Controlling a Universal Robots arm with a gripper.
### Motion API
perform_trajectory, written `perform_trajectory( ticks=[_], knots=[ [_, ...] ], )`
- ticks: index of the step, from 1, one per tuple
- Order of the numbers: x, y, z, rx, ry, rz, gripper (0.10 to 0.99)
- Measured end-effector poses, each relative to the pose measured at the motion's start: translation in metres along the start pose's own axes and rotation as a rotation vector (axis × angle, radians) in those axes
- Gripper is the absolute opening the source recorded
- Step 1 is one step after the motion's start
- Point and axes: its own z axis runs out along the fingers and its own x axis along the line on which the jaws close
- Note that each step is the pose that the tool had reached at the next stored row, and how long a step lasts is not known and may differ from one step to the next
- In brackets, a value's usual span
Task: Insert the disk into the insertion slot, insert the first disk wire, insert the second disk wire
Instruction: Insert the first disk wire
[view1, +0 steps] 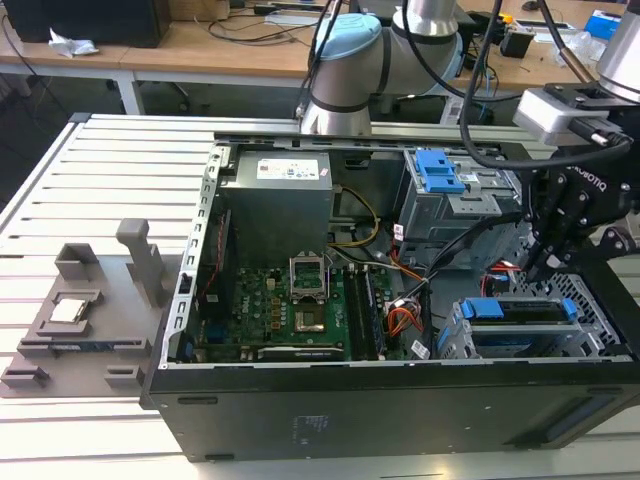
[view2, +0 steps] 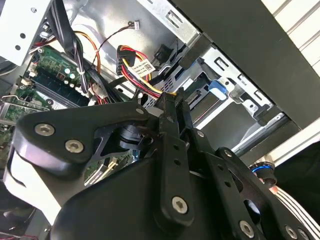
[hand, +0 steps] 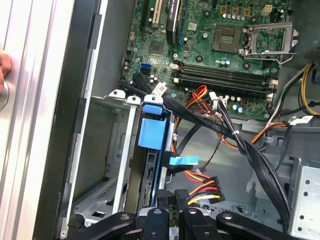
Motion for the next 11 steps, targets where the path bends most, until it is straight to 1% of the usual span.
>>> perform_trajectory(
  ticks=[5,11],
  knots=[
    [-0.0003,0.0006,0.0018,0.000,-0.0001,0.000,0.173],
    [-0.0005,0.0006,0.0058,0.000,-0.0001,0.001,0.173]
  ],
)
